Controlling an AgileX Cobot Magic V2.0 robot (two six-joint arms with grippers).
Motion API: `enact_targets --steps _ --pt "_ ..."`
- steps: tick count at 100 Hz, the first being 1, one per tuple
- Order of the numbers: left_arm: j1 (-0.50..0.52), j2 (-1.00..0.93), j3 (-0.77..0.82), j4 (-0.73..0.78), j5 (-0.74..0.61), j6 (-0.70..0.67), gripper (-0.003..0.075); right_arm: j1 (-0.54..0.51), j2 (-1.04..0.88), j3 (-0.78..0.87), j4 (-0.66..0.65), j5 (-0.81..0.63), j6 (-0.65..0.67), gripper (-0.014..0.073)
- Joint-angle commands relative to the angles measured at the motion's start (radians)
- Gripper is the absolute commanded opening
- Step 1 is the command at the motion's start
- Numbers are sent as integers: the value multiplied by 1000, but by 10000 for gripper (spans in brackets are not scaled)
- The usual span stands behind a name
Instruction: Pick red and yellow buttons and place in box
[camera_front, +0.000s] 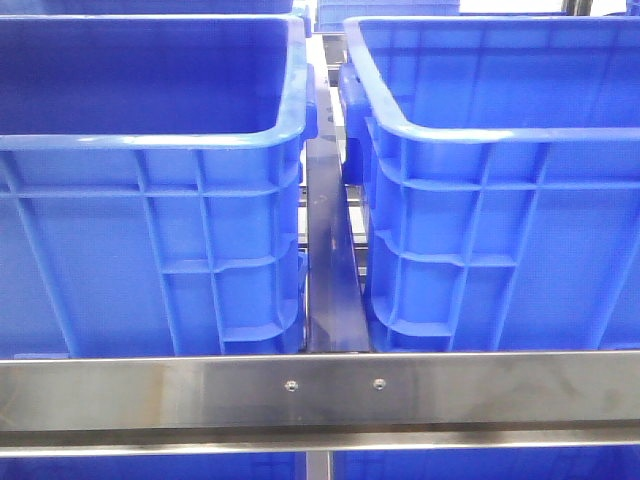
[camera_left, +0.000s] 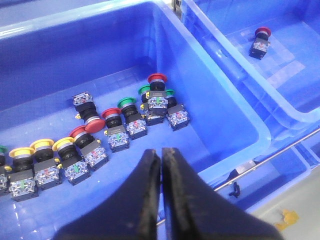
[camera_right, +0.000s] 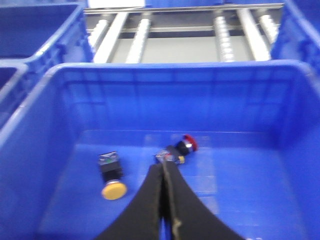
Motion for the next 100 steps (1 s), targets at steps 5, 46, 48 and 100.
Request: enact_targets --steps 5,46,48,100 --pt "-7 -3 -28 -4 -76 -3 -19 84 -17 -26 -303 -159 277 -60" --pt "-7 -3 -28 -4 -76 -3 -19 131 -186 182 -525 -324 496 -60" --pt "-7 -3 -28 -4 -76 -3 -19 131 -199 194 -525 -332 496 -60" --pt "-7 -2 -28 -4 -76 -3 -19 131 -554 551 -525 -391 497 -60"
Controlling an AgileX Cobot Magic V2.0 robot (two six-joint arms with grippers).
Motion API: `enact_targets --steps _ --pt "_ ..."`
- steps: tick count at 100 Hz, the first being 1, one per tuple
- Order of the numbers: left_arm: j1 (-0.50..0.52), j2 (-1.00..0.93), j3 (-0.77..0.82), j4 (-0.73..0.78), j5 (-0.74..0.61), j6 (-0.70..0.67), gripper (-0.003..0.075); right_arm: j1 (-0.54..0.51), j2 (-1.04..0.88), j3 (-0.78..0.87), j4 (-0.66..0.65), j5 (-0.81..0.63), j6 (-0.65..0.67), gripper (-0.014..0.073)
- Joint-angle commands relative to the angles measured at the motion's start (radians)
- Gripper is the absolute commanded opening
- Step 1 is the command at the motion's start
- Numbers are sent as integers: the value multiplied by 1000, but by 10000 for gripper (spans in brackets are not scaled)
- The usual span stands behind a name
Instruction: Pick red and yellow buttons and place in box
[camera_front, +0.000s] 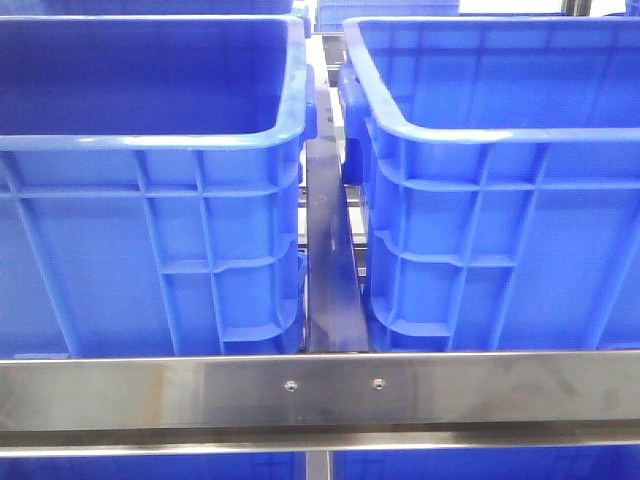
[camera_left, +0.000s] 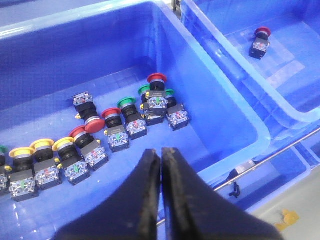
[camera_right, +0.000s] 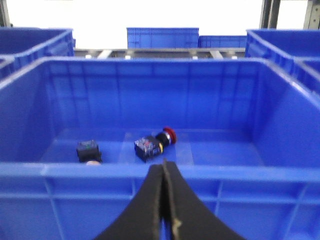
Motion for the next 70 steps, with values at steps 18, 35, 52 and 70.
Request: enact_targets --steps 18,35,52,70 --pt "-7 0 -28 -4 -76 -3 -19 1 -24 31 -11 -151 15 -60" --pt "-7 0 -28 -4 -76 -3 -19 1 -24 31 -11 -153 15 -60" --pt "-7 0 -28 -4 -76 -3 -19 1 -24 31 -11 -145 15 -60" --pt "-7 0 -28 -4 -76 -3 -19 1 -24 31 -11 -145 15 -60"
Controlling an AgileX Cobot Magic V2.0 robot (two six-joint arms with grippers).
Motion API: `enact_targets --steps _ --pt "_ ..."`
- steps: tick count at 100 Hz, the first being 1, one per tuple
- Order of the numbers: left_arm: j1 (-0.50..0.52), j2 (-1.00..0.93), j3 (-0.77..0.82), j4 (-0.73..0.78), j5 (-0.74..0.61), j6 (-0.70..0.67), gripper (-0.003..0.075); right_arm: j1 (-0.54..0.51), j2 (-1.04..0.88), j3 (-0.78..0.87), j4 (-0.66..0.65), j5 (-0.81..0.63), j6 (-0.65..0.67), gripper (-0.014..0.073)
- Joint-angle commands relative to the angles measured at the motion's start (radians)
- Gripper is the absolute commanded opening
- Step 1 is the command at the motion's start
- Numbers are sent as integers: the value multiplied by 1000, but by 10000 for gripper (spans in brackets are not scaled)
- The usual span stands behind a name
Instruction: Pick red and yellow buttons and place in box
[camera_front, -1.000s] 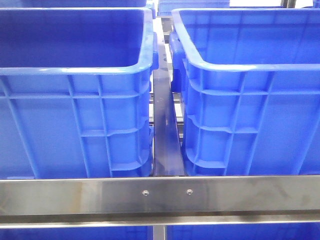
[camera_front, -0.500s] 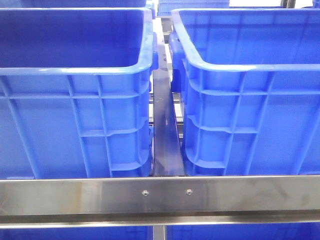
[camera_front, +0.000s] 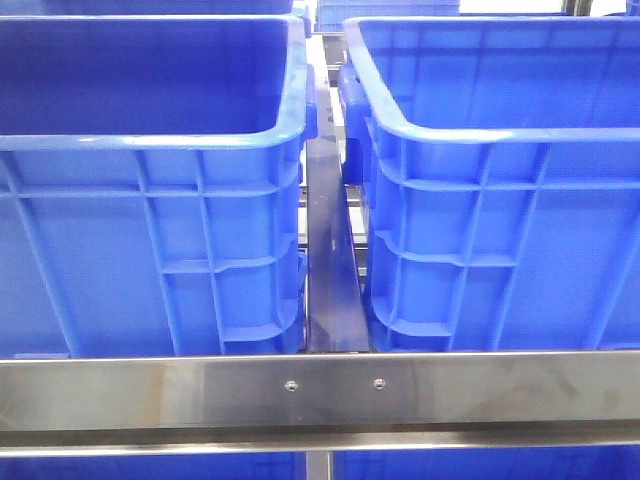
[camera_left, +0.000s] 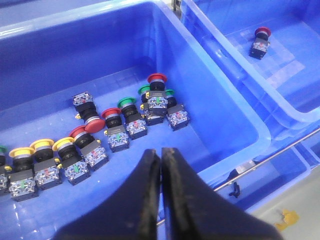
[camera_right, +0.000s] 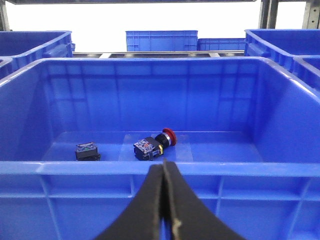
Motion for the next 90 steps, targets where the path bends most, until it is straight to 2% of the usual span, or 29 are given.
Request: enact_targets --steps 1,79,90 --pt "-7 0 -28 -4 -76 -3 -19 1 -23 -1 -9 -77 2 -60" --pt "-7 0 -28 -4 -76 -3 -19 1 -23 -1 -9 -77 2 -60" --pt "-7 -2 -28 45 -107 -3 -19 1 -23 -1 -9 -77 2 -60"
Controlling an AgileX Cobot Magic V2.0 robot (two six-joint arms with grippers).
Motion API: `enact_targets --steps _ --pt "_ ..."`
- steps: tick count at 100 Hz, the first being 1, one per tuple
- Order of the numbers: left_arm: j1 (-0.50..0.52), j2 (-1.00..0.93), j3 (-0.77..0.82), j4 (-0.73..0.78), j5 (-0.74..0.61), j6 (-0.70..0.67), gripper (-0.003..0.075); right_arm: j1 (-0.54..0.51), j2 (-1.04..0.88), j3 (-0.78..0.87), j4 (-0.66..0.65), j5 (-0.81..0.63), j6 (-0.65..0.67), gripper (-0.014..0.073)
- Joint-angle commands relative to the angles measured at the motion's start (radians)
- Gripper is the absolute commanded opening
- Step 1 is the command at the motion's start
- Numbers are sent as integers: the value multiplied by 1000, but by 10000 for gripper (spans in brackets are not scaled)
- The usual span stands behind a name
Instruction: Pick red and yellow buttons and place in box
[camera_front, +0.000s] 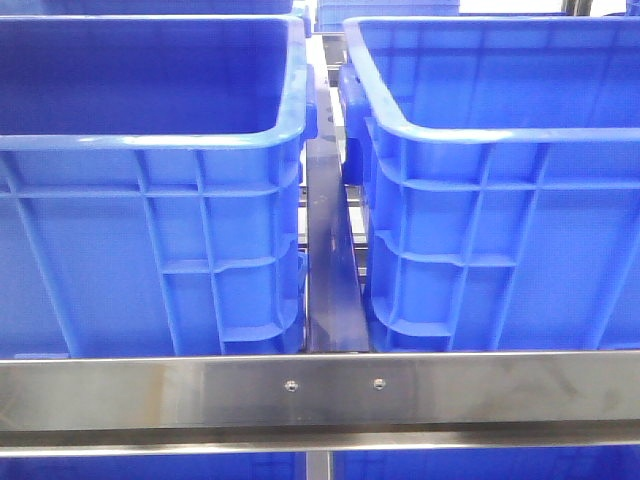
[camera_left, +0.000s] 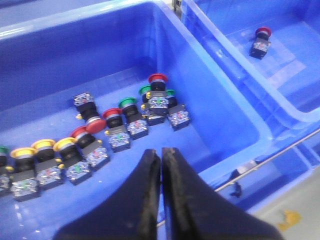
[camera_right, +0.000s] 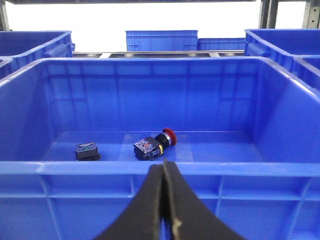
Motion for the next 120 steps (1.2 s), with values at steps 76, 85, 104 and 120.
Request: enact_targets --steps 76,85,104,120 --pt "281 -518 630 142 -636 -3 -19 1 -23 -1 -9 -77 2 -60" --pt "309 -608 703 142 -640 -3 -19 1 -23 -1 -9 -77 2 -60" --pt "357 -738 819 127 -664 -3 -19 1 -23 -1 -9 -77 2 -60" --pt "378 -763 892 114 -737 -3 -19 1 -23 -1 -9 -77 2 -60"
